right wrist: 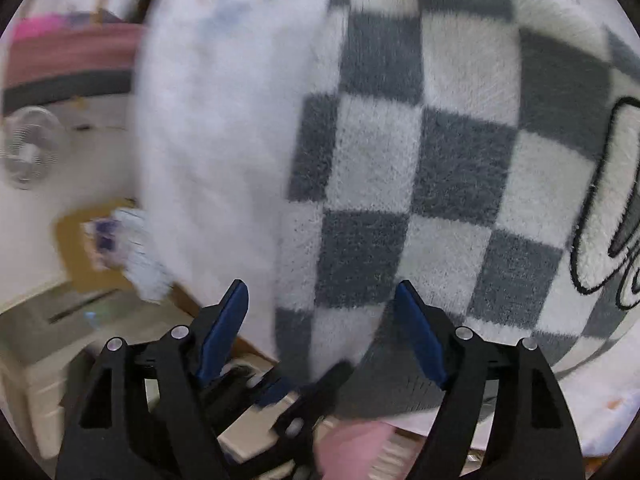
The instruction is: Fold large clothes
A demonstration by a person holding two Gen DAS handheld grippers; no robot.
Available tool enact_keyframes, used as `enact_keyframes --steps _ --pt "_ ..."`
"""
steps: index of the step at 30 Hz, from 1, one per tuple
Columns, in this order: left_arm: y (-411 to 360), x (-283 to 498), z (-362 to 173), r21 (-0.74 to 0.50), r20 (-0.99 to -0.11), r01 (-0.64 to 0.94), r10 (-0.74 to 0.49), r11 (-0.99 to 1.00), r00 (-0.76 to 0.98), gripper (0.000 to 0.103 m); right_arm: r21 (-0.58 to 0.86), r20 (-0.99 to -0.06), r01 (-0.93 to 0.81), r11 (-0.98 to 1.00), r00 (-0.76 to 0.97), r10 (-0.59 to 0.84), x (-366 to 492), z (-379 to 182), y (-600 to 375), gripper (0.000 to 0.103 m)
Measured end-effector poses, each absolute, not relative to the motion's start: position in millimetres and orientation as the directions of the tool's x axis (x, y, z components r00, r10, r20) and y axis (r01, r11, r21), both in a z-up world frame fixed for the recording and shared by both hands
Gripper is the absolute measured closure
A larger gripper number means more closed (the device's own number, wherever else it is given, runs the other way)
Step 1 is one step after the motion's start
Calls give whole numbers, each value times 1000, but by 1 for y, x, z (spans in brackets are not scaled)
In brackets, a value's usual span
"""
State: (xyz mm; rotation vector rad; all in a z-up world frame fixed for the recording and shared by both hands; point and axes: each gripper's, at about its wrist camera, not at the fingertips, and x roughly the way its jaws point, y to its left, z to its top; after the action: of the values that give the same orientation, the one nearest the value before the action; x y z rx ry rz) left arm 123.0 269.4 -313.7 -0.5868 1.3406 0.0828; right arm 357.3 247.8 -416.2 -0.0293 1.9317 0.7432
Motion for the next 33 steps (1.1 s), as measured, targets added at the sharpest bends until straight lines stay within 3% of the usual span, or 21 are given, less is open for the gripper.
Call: enact_keyframes --steps 1,4,5,10,15,18,22,24,26,27,29,31,33 --pt "274 121 -314 -344 -933 -396 -261 851 249 91 440 -851 -345 829 -456 262 356 -422 247 67" --pt "290 119 -325 -364 -930 -476 -283 801 235 90 513 -813 -271 815 -457 359 353 -438 236 89" --pt "295 119 -329 -378 -925 -498 -299 780 234 90 524 -806 -247 815 -452 382 351 -440 231 90" --pt "317 110 -328 -369 -928 -549 -268 750 258 91 632 -752 -232 739 -415 512 345 -426 236 90" --pt "359 100 -329 -351 -935 -626 -224 696 276 91 663 -732 -267 699 -426 531 344 -417 281 90" --pt "376 102 -358 -322 -947 -634 -229 703 227 91 649 -735 -230 725 -435 520 346 -451 298 90" --pt "379 110 -438 -338 -929 -691 -344 639 137 88 580 -772 -199 790 -444 455 339 -510 298 89" --pt "375 115 -439 -341 -932 -667 -331 662 147 86 622 -727 -130 772 -461 509 339 -511 285 81" --pt "372 115 -430 -329 -938 -653 -315 683 143 83 626 -726 -150 765 -470 502 341 -492 270 53" --pt "371 114 -429 -328 -938 -651 -317 685 139 80 607 -762 -212 766 -429 485 343 -475 260 49" --pt "368 113 -428 -336 -931 -661 -344 671 124 77 513 -857 -364 777 -267 441 347 -426 227 49" --pt "366 110 -426 -342 -921 -665 -377 664 97 73 278 -958 -411 868 -54 282 355 -389 177 50" --pt "363 107 -418 -307 -934 -662 -349 684 73 66 63 -988 -376 925 108 111 363 -376 132 49"
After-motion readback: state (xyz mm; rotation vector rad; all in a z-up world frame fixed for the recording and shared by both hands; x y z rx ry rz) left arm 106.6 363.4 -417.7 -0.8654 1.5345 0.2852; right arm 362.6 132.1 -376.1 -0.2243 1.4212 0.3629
